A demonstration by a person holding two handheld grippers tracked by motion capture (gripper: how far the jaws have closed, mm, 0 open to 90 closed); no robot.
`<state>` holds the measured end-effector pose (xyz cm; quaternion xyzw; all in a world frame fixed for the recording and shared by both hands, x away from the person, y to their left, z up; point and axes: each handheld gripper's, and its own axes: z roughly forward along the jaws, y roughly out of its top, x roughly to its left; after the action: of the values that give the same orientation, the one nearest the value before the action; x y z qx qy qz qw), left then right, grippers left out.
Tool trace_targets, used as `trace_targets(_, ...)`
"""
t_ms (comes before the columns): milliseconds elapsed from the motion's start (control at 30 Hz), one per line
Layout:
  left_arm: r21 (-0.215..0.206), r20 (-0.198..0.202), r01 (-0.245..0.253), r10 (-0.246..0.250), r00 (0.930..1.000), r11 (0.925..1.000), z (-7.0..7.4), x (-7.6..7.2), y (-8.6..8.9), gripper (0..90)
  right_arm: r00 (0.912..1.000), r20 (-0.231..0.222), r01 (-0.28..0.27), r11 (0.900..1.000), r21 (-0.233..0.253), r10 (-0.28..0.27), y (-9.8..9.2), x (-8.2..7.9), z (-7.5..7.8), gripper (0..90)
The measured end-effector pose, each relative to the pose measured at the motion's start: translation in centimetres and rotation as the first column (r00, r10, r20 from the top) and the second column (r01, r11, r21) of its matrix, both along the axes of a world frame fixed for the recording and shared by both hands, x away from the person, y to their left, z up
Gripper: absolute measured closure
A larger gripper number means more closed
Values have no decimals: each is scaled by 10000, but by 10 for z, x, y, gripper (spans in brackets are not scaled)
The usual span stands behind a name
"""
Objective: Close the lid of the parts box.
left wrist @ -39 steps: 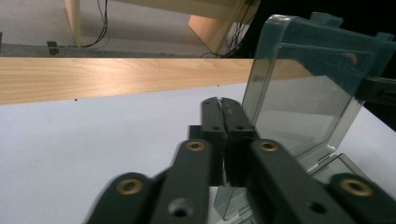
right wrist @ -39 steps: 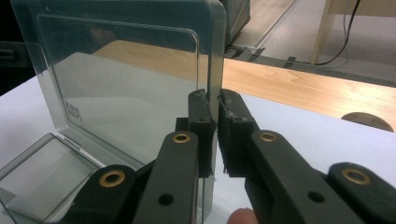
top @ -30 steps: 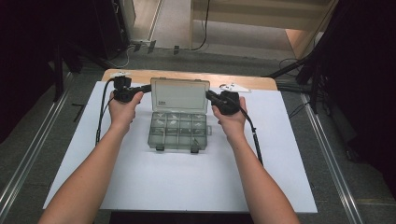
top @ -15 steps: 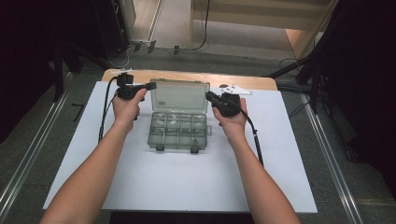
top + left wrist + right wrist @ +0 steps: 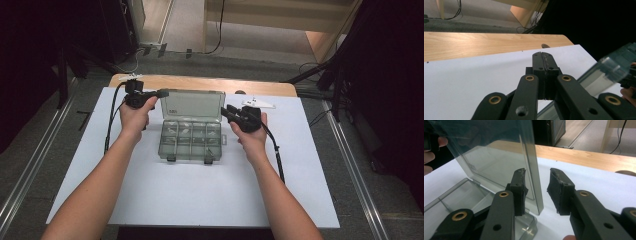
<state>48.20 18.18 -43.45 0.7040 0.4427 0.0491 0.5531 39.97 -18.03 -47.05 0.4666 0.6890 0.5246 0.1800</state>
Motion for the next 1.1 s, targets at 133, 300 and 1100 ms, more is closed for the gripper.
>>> trace_targets(133,76,64,21,-22,10000,10000,1,-4,0,900,10000,-2,-19,9998,181,20,-8,-6,0,728)
trace_targets(300,351,272,-63,54,9996,9994,2,-12,2,900,9993,-178,334,9992,241,-330,-14,-7,4,826)
trace_targets(1100,413,907,364,-400,9951,9985,7,-40,12,900,9985,-264,487,9988,104,-484,2,-8,31,900)
